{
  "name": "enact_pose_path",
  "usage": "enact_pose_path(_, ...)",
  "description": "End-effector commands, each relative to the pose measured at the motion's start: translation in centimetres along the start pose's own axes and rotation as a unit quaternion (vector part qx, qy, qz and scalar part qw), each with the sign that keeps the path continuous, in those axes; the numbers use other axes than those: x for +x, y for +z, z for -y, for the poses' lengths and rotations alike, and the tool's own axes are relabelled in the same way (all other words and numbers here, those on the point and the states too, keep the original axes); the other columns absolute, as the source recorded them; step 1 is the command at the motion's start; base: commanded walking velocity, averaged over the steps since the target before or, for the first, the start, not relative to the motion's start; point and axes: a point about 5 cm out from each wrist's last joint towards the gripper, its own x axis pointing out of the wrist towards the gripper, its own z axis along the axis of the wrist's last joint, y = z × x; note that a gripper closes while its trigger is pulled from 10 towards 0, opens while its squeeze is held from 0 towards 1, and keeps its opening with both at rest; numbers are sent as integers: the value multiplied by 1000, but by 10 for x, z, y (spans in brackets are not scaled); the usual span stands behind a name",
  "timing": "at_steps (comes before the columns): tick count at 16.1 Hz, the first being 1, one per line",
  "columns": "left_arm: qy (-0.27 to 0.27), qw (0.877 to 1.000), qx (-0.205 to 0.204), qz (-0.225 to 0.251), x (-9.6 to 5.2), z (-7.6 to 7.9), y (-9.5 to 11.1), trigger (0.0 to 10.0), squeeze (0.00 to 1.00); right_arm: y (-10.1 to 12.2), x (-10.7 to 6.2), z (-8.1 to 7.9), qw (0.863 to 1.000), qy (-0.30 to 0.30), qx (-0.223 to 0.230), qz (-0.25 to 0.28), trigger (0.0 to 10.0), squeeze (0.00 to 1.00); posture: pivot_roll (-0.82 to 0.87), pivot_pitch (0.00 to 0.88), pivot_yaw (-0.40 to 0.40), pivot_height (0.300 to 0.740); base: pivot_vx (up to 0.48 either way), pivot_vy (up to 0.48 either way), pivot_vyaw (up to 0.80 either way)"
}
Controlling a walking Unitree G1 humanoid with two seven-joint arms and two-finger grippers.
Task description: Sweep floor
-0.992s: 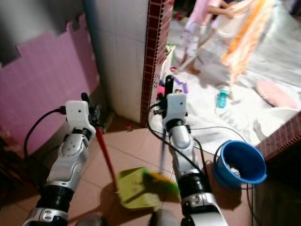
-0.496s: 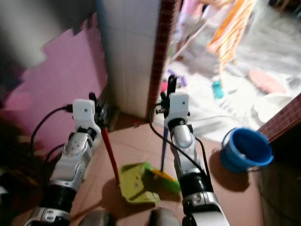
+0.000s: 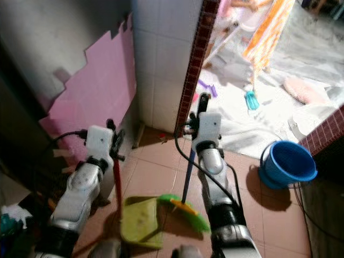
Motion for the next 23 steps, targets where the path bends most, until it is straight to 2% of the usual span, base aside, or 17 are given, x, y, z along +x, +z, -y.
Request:
enact_pose_path(1,-4,999,29,28,0,3,10,10000,0,-1,-1,11,1000,-18,-14,-5,10000,0,-22,0,-70,740,0,0,0)
enact_pose_path(3,-28,998,44,17,-4,1,4,10000,0,-11,-7,19,999,-35,-33,-26,10000,0,-28,0,-50,740,0,0,-738)
enact_pose_path(5,-29,999,22,9,-10,0,-3,10000,0,-17,-14,25,997,-61,-23,-34,10000,0,-42,0,-27,740,0,0,-800)
enact_pose_path(6,-29,999,29,6,-14,0,-7,10000,0,-20,-18,26,997,-68,-12,-38,10000,0,-41,0,-14,740,0,0,-800)
enact_pose_path(9,-1,1000,19,-12,-25,-4,-18,10000,0,-31,-33,30,996,-80,4,-49,10000,0,-53,0,19,740,0,0,-140)
enact_pose_path(13,57,998,-11,-20,-25,-16,-21,10000,0,-36,-38,36,995,-85,3,-58,10000,0,-39,0,1,740,0,0,0)
enact_pose_path(17,50,998,-18,-18,-28,-6,-21,10000,0,-35,-40,36,996,-55,-13,-64,10000,0,-43,0,-40,740,0,0,0)
enact_pose_path(23,47,998,-21,-23,-32,1,-25,10000,0,-33,-42,32,998,-34,-8,-56,10000,0,-62,0,-47,740,0,0,0)
